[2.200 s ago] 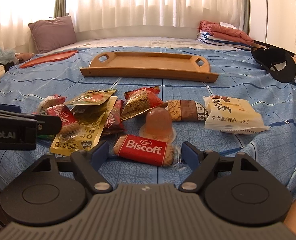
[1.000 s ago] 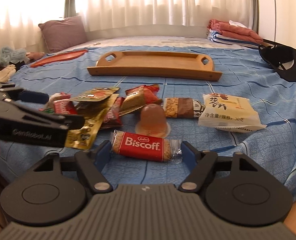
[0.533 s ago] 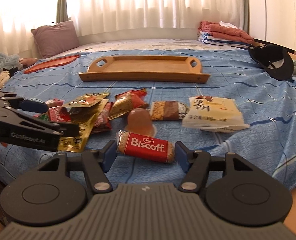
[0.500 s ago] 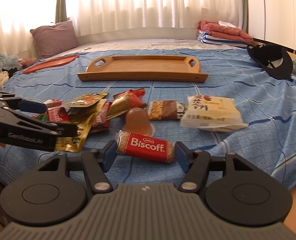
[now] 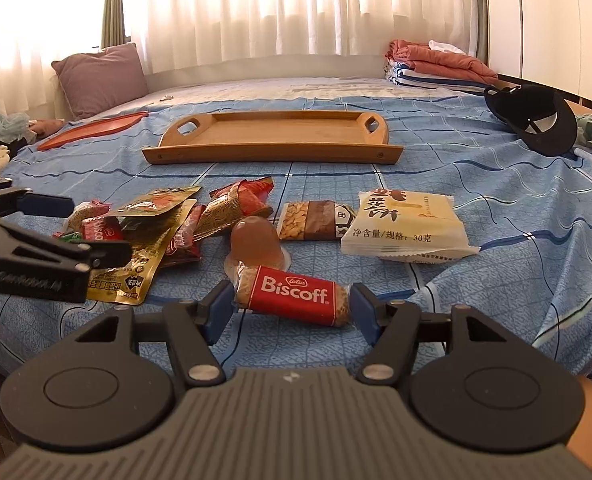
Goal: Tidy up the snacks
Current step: 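Close the right gripper on the Biscoff packet while the left gripper grasps the red candy stick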
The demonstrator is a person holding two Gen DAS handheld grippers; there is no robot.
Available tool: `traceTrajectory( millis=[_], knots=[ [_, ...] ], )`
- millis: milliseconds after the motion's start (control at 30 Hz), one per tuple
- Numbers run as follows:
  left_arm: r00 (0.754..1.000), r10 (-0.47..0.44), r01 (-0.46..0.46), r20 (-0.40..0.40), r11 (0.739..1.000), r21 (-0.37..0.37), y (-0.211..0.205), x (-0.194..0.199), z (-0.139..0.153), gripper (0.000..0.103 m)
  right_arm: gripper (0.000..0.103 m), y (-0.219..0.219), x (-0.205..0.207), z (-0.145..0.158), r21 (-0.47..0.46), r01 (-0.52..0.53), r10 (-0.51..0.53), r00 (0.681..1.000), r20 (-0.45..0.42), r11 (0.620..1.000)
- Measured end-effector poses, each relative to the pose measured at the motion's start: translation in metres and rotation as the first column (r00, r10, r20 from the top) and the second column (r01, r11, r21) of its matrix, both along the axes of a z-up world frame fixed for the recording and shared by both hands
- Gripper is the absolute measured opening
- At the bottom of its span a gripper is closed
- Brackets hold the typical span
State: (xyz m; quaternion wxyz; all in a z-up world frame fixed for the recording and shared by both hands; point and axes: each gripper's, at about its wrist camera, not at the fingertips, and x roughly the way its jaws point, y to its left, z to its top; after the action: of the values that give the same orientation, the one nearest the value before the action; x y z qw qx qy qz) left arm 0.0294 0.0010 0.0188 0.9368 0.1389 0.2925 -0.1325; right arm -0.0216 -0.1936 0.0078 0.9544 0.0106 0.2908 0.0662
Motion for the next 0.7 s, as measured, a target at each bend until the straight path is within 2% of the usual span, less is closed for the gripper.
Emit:
traceTrajectory(
  millis=[100,233,333,367,533,567,600,700],
  knots=[
    [0.999,-0.032,0.032,-0.006,0.999,-0.021,0.003,0.005,-0.001,0.087,0.066,0.000,0.001,0.000,-0.001,-0.004,0.004,1.000,-0.005,1.000],
    [0.997,-0.077,0.077,-0.014,0.997,-0.013,0.000,0.004,-0.002,0.085,0.066,0.001,0.002,-0.001,-0.007,-0.011,0.011,1.000,-0.009,1.000],
    [0.993,-0.115,0.114,-0.036,0.993,-0.044,0.000,0.001,-0.003,0.082,0.066,0.001,0.002,-0.001,-0.005,-0.013,0.012,1.000,-0.009,1.000],
    [0.991,-0.125,0.124,-0.038,0.991,-0.047,-0.001,-0.001,-0.003,0.077,0.066,0.001,0.002,-0.001,-0.002,-0.013,0.013,1.000,-0.010,1.000],
    [0.991,-0.130,0.129,-0.027,0.991,-0.026,-0.005,-0.012,-0.002,0.074,0.066,-0.001,0.003,0.000,0.015,-0.010,0.011,1.000,-0.010,1.000],
    [0.992,-0.125,0.124,-0.021,0.992,-0.025,-0.006,-0.013,-0.001,0.070,0.066,-0.001,0.003,0.000,0.016,-0.009,0.010,1.000,-0.010,1.000],
    [0.993,-0.115,0.114,-0.013,0.993,-0.024,-0.005,-0.015,0.000,0.060,0.066,-0.001,0.003,0.000,0.018,-0.008,0.008,1.000,-0.009,1.000],
    [0.997,-0.080,0.080,-0.006,0.996,-0.047,-0.003,-0.018,0.006,0.048,0.066,-0.001,0.002,0.001,0.023,-0.006,0.006,1.000,-0.007,1.000]
  ],
)
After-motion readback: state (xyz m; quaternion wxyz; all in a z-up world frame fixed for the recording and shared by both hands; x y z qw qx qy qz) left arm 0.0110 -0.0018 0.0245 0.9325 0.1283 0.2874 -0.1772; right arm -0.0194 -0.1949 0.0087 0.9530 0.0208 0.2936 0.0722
